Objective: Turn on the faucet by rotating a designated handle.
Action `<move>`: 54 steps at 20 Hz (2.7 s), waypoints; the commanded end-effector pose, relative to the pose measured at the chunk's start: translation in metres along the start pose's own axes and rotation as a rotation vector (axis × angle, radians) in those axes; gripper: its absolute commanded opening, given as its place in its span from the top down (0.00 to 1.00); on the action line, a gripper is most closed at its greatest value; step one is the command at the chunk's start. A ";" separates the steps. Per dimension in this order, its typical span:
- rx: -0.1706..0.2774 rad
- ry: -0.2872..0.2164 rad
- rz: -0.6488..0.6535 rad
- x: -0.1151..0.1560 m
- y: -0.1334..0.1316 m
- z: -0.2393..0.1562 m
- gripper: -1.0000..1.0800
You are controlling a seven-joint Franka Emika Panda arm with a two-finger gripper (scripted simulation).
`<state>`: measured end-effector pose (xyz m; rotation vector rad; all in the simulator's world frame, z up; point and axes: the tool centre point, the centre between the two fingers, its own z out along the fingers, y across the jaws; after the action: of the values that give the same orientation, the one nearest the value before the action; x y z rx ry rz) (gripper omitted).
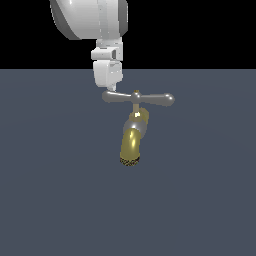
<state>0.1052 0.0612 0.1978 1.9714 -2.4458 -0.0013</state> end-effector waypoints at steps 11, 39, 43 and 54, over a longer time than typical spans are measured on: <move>0.000 0.000 0.000 -0.003 0.028 0.000 1.00; 0.008 0.005 0.010 0.002 0.087 0.000 1.00; 0.007 0.004 0.009 0.008 0.096 0.000 1.00; 0.004 0.002 0.006 0.023 0.120 0.000 1.00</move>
<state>-0.0107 0.0692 0.1979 1.9758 -2.4510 0.0118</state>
